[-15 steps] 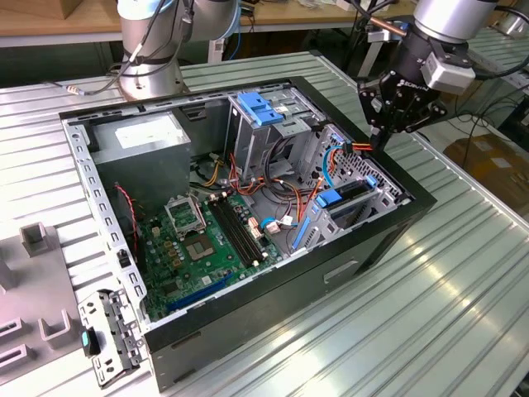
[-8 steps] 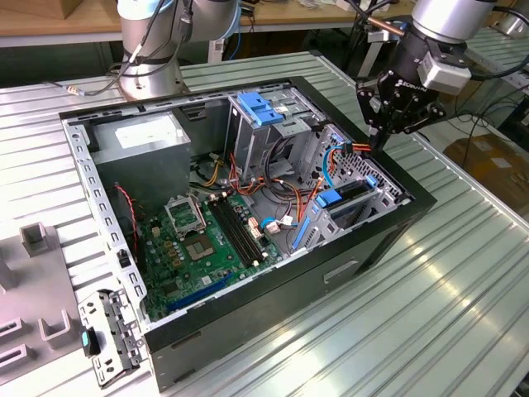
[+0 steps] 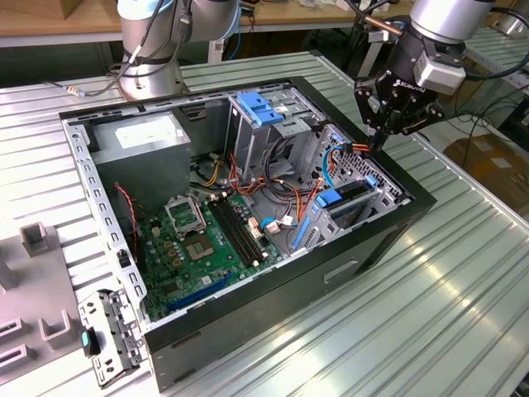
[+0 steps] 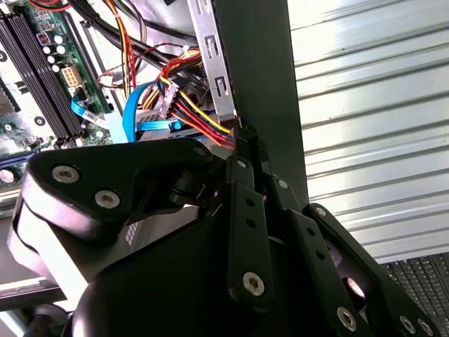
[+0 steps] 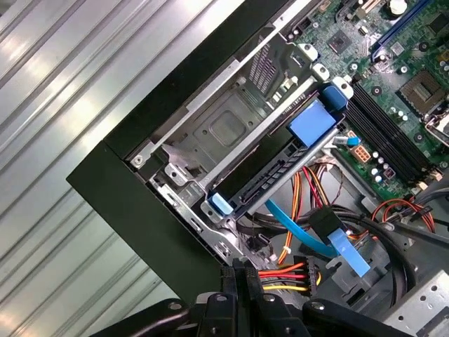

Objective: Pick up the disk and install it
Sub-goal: 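Insert the first disk wire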

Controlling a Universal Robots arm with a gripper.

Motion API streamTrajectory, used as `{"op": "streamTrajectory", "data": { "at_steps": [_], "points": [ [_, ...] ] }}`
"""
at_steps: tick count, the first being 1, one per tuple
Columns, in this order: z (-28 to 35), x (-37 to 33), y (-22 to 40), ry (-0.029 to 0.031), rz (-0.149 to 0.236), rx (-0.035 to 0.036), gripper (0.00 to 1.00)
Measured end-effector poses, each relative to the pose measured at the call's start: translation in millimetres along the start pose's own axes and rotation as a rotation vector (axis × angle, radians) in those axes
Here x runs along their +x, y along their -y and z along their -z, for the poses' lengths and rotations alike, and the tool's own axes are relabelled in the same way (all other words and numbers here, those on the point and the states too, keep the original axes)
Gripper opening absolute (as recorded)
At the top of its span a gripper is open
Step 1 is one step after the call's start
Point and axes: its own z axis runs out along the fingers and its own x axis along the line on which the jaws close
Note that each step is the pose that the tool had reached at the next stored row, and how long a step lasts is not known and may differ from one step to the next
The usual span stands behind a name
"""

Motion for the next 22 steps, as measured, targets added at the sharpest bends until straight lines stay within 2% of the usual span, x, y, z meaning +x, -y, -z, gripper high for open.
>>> {"op": "streamTrajectory", "data": {
  "at_steps": [5, 13, 22],
  "points": [
    [0.0, 0.0, 0.0, -0.0002, -0.008, -0.0002, 0.16],
    [0.0, 0.0, -0.1, -0.0011, -0.142, -0.0042, 0.16],
    [0.0, 0.0, 0.0, -0.0018, -0.235, -0.0069, 0.16]
  ]
}}
